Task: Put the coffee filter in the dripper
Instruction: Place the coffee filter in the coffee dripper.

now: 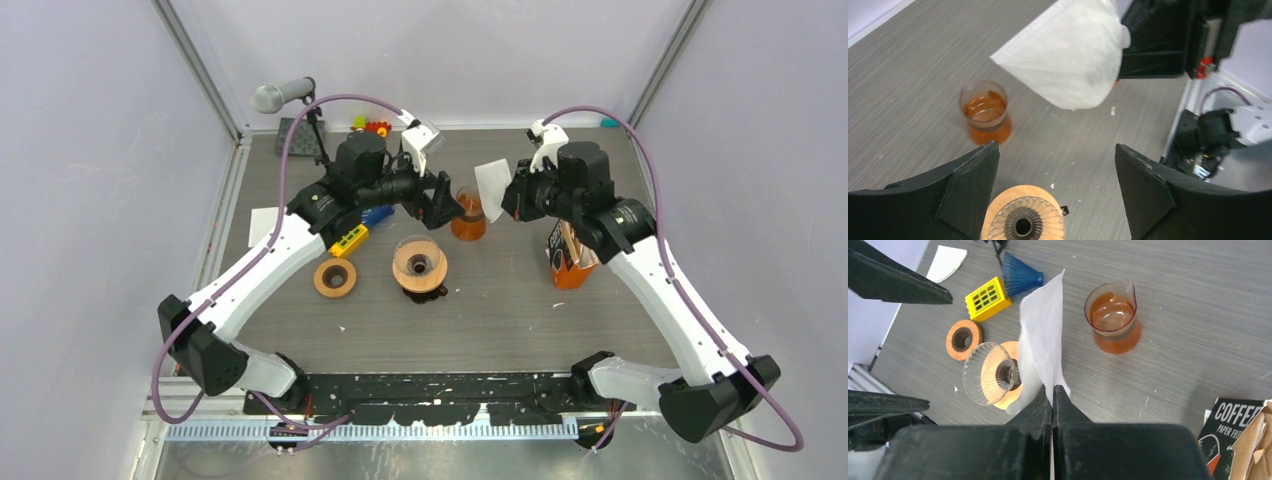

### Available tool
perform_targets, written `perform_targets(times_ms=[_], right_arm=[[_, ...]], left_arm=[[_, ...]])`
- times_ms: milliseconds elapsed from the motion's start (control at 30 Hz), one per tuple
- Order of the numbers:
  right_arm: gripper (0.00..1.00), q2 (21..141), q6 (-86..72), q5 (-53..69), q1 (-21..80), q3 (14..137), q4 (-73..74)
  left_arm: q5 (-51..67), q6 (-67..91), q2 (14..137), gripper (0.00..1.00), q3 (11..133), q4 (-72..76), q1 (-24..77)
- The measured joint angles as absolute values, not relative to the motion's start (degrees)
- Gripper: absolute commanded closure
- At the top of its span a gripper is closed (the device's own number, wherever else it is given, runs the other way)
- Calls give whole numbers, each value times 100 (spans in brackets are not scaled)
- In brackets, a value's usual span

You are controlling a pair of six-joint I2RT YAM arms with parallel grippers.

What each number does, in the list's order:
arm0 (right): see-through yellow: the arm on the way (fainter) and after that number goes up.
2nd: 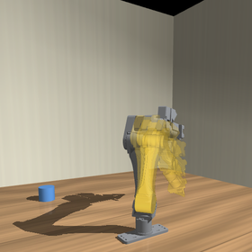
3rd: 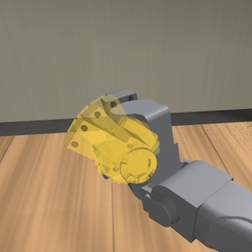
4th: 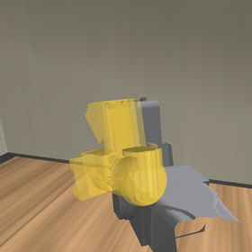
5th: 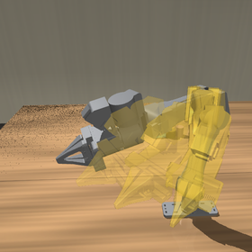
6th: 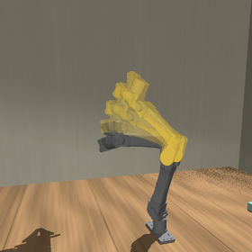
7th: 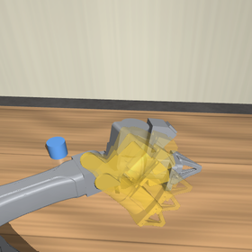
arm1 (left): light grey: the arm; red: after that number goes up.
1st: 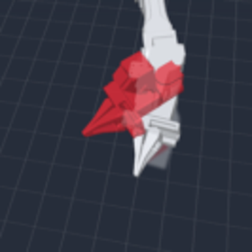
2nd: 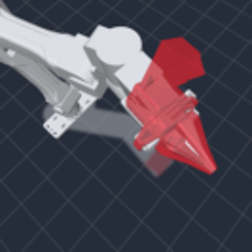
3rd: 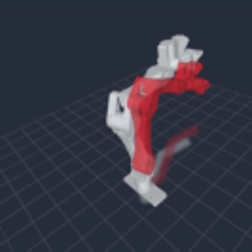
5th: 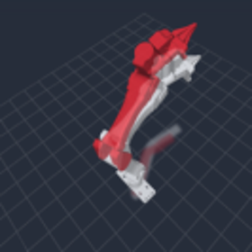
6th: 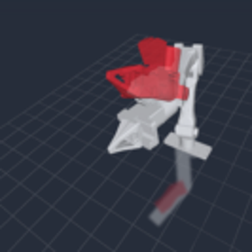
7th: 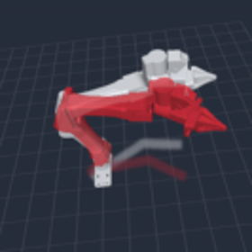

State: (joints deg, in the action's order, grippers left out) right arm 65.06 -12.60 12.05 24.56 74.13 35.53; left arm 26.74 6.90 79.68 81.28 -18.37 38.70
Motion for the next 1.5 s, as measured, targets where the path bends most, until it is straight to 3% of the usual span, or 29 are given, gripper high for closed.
perform_targets(times_ms=[333,1500], right_arm=[[99,6855,-2272,646,2508,7417,3459],[100,7013,-2952,1131,2414,7210,3037]], left_arm=[[1293,548,8886,12,8993,-2615,4416],[513,226,9638,29,9966,-3153,4805]])
